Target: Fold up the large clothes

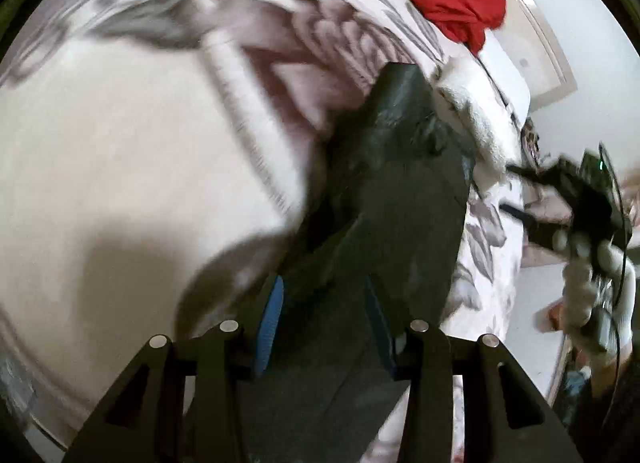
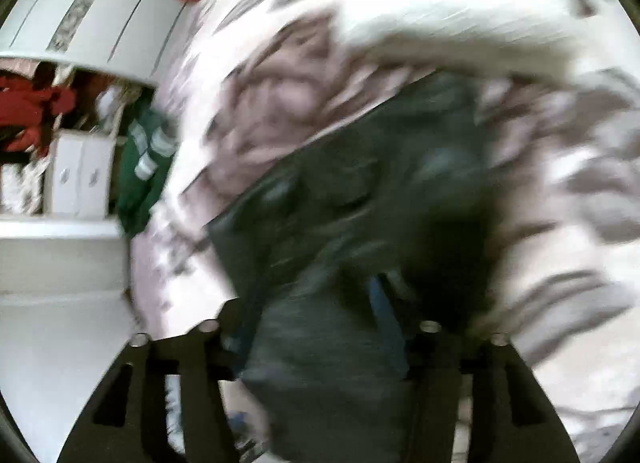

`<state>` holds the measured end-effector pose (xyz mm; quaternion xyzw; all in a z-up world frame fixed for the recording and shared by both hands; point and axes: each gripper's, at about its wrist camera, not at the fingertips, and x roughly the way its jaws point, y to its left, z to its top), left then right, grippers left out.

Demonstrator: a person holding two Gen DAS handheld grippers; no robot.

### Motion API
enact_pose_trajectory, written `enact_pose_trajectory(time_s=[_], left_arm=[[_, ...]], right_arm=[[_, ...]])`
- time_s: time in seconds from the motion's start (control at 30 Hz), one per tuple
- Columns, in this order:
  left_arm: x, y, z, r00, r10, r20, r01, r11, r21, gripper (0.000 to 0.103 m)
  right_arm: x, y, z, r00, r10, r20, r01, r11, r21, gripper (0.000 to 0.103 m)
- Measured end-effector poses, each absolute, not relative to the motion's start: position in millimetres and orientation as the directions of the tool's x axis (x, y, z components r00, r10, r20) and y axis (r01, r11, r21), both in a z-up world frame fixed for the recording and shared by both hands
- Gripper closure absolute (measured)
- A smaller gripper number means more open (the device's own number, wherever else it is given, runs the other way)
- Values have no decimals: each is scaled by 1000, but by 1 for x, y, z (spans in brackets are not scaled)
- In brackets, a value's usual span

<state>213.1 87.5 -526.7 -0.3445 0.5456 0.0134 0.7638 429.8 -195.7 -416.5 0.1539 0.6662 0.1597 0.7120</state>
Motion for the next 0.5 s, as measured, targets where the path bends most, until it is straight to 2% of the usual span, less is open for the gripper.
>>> enact_pose_trajectory(time_s=[0.17, 0.3, 0.37, 0.4, 0.43, 0.5], left_arm=[[266, 87, -552, 386, -357, -850, -365, 787, -497, 64], [278, 82, -560, 355, -350, -867, -335, 818, -468, 61], [277, 80, -555, 356, -351, -866, -309, 830, -464, 60], [278, 78, -551, 359, -358, -862, -297, 832, -469, 56], [277, 76, -549, 362, -364, -859, -286, 833, -473, 55], [277, 70, -549, 356, -373, -857, -270, 837, -476, 55]], right_arm=[[459, -261, -468, 45, 455, -889, 143, 878, 457, 37], [477, -255, -522, -29, 514, -857, 163, 849, 503, 35], [472, -255, -533, 3, 497, -868, 193, 851, 488, 67], [468, -256, -532, 27, 480, -877, 214, 854, 474, 83], [461, -254, -528, 76, 478, -875, 230, 845, 482, 89], [444, -269, -510, 142, 429, -892, 252, 856, 452, 90]])
